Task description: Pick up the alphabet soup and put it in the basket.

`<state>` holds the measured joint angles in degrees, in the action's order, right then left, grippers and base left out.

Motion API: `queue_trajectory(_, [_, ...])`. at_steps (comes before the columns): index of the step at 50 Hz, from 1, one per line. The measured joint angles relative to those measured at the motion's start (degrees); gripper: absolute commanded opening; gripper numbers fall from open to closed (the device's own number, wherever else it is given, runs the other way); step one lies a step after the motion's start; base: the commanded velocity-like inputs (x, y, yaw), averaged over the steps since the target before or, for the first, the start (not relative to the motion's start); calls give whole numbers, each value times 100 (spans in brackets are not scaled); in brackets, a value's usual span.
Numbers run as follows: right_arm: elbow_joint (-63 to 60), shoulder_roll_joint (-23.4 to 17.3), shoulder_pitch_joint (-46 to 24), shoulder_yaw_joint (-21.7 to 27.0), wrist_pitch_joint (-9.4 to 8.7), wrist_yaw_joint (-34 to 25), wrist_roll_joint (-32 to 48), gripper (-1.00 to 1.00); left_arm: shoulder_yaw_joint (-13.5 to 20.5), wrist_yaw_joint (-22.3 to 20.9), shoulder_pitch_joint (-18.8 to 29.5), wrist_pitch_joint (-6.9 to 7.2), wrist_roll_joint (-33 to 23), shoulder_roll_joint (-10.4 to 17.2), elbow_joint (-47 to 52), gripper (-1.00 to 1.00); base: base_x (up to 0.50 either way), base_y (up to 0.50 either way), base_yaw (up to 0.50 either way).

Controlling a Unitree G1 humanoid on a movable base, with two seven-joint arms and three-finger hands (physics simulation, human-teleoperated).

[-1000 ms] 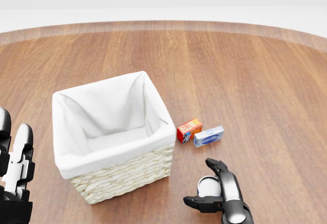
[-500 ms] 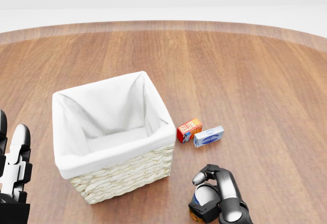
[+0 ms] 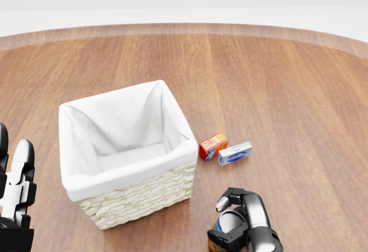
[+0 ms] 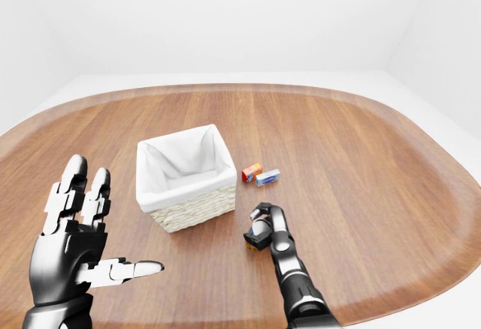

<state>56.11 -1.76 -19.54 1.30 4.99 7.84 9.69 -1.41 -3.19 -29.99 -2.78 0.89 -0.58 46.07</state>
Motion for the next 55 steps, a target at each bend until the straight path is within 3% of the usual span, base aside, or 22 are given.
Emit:
queue_trajectory(17, [-2566,-51,923,84,1,-421,-268,-100,-77,52,-6,-34,-34,42,-49,100,0,0,0])
queue_trajectory(33, [-4229,-89,1408,220,-34,-638,-511,-100,-105,75,22,-48,-32,72,-107,100,0,0,0])
queue_trajectory(45, [-5463,-70,1763,277,-416,-782,-612,-100,-90,59,-13,-38,-13,65,-53,100,0,0,0])
queue_trajectory(53, [-6398,-45,2021,269,-999,-1069,-777,-100,-94,53,-25,-40,-16,63,-46,100,0,0,0])
queue_trajectory(55, [-6623,-34,2084,263,-999,-1115,-787,-100,-100,53,-32,-43,-19,65,-42,100,0,0,0])
